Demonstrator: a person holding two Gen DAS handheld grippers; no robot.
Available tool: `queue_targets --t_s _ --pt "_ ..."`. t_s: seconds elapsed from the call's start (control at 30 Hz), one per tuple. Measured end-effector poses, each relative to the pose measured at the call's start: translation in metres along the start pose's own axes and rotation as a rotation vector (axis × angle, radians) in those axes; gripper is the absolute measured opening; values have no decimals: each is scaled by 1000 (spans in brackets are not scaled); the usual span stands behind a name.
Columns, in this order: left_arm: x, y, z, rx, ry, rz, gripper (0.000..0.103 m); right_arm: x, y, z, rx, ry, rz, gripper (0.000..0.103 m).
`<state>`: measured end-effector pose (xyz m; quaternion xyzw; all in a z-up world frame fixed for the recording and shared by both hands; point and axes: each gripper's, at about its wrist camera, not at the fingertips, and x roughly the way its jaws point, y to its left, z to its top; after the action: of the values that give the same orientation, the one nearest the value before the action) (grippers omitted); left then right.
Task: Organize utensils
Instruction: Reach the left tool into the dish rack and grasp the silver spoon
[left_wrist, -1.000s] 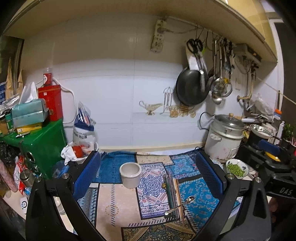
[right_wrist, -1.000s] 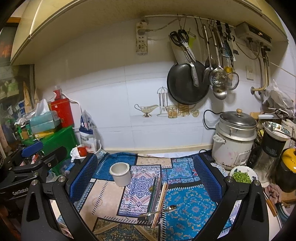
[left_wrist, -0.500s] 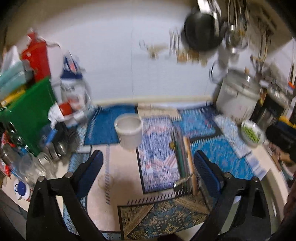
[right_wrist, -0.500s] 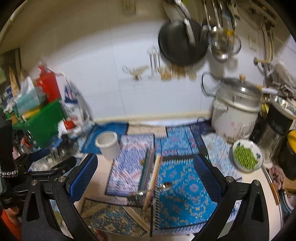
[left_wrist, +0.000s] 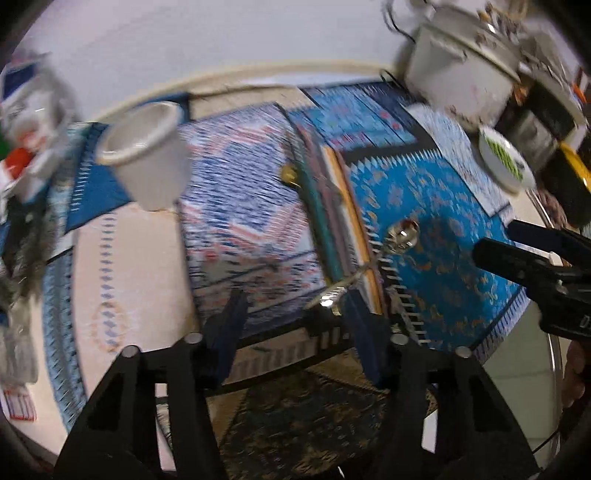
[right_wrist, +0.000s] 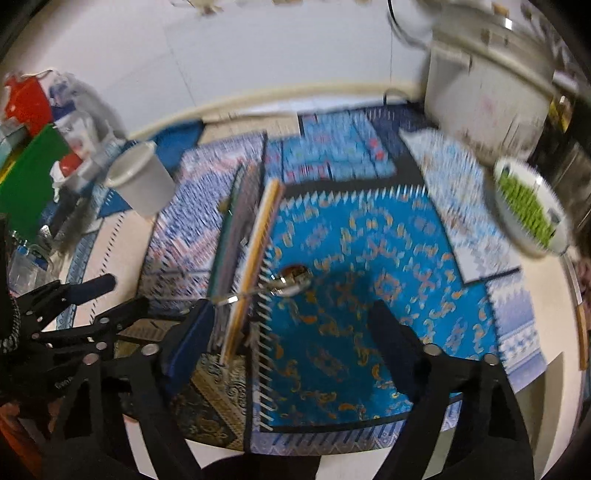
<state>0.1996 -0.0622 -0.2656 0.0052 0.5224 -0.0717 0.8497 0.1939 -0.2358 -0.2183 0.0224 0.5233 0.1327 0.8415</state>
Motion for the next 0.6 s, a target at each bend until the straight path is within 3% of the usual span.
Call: queue_targets --t_s 0.13,0.33,0.6 --pt "18 -27 11 81 32 -54 44 10 -18 5 34 25 6 74" --pt "47 -60 31 187 94 -133 44 15 -46 16 64 37 1 74" --pt "82 -85 47 298 180 -142 44 16 -73 28 94 39 -8 74"
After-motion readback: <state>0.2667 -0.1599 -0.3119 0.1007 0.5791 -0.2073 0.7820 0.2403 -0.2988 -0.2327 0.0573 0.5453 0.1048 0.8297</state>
